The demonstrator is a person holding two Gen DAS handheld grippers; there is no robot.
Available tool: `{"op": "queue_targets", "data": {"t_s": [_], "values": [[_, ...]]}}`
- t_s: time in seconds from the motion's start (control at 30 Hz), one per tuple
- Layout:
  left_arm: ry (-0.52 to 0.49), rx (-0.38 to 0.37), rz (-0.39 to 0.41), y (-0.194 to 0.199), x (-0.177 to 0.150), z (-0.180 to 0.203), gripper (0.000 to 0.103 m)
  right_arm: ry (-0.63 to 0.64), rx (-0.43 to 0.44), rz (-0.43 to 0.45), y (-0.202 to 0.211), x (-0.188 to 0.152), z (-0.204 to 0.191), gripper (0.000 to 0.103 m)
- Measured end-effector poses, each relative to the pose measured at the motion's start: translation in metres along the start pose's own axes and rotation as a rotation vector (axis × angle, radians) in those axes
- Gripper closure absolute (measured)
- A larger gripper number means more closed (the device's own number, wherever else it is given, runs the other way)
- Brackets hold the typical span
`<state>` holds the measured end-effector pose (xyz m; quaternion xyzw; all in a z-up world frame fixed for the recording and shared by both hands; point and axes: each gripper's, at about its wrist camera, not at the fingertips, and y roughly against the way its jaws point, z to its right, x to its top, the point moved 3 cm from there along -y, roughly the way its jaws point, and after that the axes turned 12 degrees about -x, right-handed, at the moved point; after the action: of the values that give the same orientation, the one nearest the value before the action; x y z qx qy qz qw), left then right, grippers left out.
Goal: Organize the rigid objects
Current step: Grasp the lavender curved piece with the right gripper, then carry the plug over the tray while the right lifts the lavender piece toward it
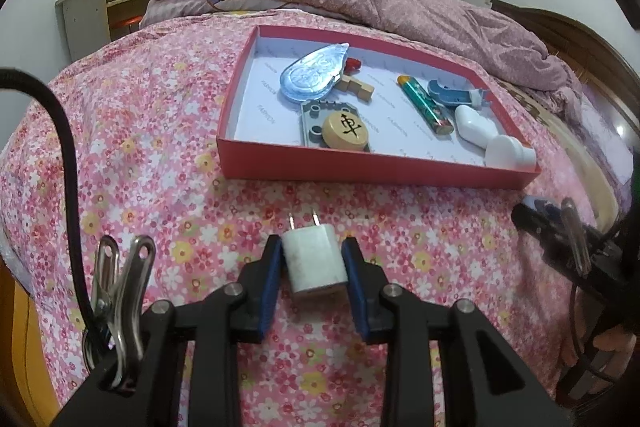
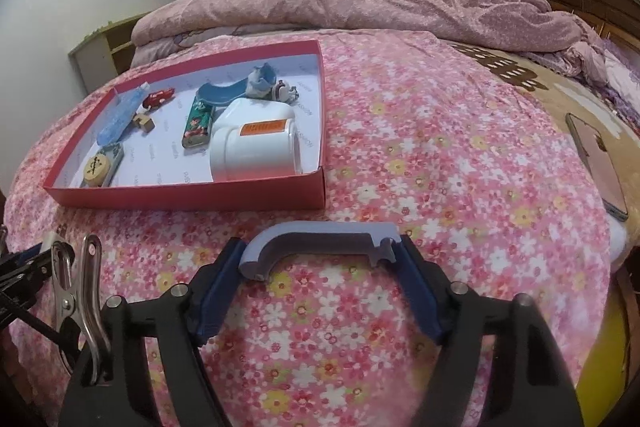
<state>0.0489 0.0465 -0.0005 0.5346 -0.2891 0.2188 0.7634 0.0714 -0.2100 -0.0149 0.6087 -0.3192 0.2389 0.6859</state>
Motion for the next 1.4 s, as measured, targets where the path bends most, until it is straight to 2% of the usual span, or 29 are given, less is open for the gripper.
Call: {"op": "queue_targets", "data": {"t_s": [0.23, 0.43, 0.63, 1.0, 1.17, 1.4], "values": [[-0.023, -0.009, 0.026, 0.01, 0.007, 0.004, 0.076, -0.004, 0.004, 0.005, 0.001, -0.001, 0.001, 0.027], [-0.035, -0.012, -0.04, 0.002, -0.002, 0.005, 0.076, -0.009, 0.011, 0.007, 0.002, 0.0, 0.001, 0.027], [-0.068, 0.016, -0.033, -0.001, -0.005, 0.009, 0.077, -0.01, 0.012, 0.007, 0.002, -0.001, 0.001, 0.027], [-0.061, -0.037, -0.016, 0.003, 0.001, 0.011, 0.077, -0.033, 0.038, 0.012, 0.004, -0.001, 0.003, 0.027], [-0.09, -0.037, 0.023, 0.012, 0.012, 0.022, 0.077, -0.046, 0.055, 0.016, 0.004, 0.0, 0.005, 0.027], [-0.13, -0.027, 0.077, 0.018, 0.044, 0.032, 0.077, -0.05, 0.058, 0.018, 0.005, -0.001, 0.005, 0.027]]}}
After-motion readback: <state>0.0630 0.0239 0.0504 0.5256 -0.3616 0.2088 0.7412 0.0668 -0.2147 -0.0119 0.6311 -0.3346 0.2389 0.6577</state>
